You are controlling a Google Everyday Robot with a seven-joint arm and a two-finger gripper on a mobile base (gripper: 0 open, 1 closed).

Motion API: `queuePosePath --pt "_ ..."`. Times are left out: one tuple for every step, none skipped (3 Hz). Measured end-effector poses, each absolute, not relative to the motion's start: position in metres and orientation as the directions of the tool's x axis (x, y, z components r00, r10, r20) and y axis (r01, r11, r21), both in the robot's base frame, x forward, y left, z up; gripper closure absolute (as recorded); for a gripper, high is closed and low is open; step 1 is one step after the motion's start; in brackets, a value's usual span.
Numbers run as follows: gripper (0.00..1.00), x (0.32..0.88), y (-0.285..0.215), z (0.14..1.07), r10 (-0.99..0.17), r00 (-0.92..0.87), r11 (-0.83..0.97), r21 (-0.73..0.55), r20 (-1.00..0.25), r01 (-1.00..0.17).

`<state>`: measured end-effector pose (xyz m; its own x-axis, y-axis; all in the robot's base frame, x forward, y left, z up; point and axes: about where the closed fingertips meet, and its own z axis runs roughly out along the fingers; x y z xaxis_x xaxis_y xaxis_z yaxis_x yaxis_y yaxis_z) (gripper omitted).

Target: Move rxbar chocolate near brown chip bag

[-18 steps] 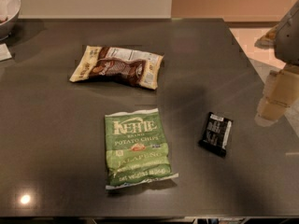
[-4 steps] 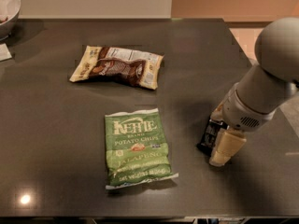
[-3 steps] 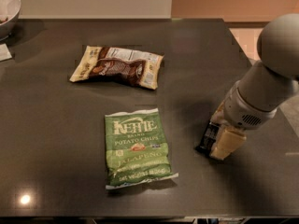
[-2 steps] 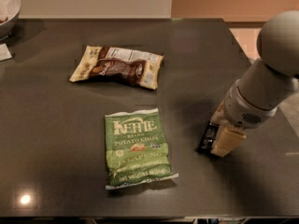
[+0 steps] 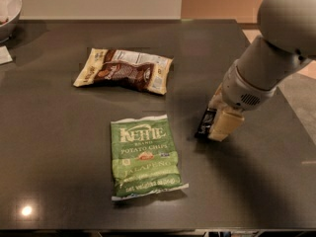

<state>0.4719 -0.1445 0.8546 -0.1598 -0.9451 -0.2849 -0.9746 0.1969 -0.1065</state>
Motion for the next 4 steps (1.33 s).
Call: queuePosePath --pt "1.00 0.499 -0.127 0.871 -0.942 -0.122 0.175 -0.149 -0.312 -0.973" --pt "1.00 0.532 -0.109 0.880 -0.932 -0.107 0.176 -0.173 -0.347 -0.969" --pt "1.00 0.562 -0.096 0.879 -0.922 -0.114 0.188 -0.169 -0.371 -0.967" --pt "1.00 0.586 -0.083 0.874 -0.909 -0.126 0.201 -0.153 -0.397 -0.968"
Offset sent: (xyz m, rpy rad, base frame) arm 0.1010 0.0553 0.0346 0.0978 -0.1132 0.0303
